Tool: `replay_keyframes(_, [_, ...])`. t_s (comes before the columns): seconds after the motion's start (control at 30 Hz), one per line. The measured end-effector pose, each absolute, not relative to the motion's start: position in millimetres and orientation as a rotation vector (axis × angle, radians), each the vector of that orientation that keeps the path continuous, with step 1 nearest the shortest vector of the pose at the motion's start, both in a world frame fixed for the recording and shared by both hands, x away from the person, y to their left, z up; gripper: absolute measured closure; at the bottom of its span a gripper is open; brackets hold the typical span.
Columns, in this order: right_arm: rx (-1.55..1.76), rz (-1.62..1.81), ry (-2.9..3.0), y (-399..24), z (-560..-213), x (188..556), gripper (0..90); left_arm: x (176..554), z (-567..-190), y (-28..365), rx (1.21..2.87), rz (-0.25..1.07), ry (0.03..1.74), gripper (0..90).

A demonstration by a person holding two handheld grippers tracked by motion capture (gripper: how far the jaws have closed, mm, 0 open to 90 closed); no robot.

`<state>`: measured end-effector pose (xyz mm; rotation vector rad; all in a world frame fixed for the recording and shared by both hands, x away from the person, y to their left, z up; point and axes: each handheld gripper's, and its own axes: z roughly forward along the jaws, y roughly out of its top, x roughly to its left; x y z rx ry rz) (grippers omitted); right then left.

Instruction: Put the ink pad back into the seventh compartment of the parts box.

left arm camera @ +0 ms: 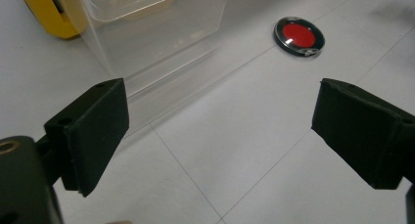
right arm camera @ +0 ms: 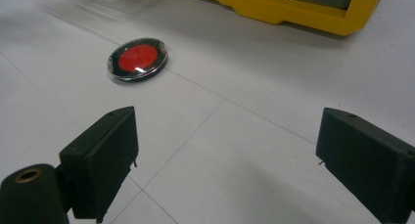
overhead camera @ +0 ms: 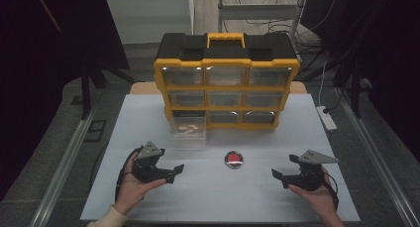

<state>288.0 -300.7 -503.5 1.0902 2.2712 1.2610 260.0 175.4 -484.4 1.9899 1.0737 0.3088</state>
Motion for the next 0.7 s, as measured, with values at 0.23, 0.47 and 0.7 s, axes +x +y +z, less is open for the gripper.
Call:
replay_keyframes(0.23, [1.090, 1.257, 2.275, -300.4, -503.9, 288.2, 8.7, 263.6, -481.7, 168.4, 1.993, 0.295, 1.055, 8.0])
replay_keyframes(0.47, [1.089, 1.257, 2.275, -300.5, -503.9, 288.0, 8.7, 268.7, -476.8, 155.0, 2.005, 0.284, 1.020, 8.2])
replay_keyframes(0.7, [1.094, 1.254, 2.279, -300.1, -504.9, 288.6, 8.8, 273.8, -473.7, 145.0, 2.016, 0.268, 0.996, 8.2])
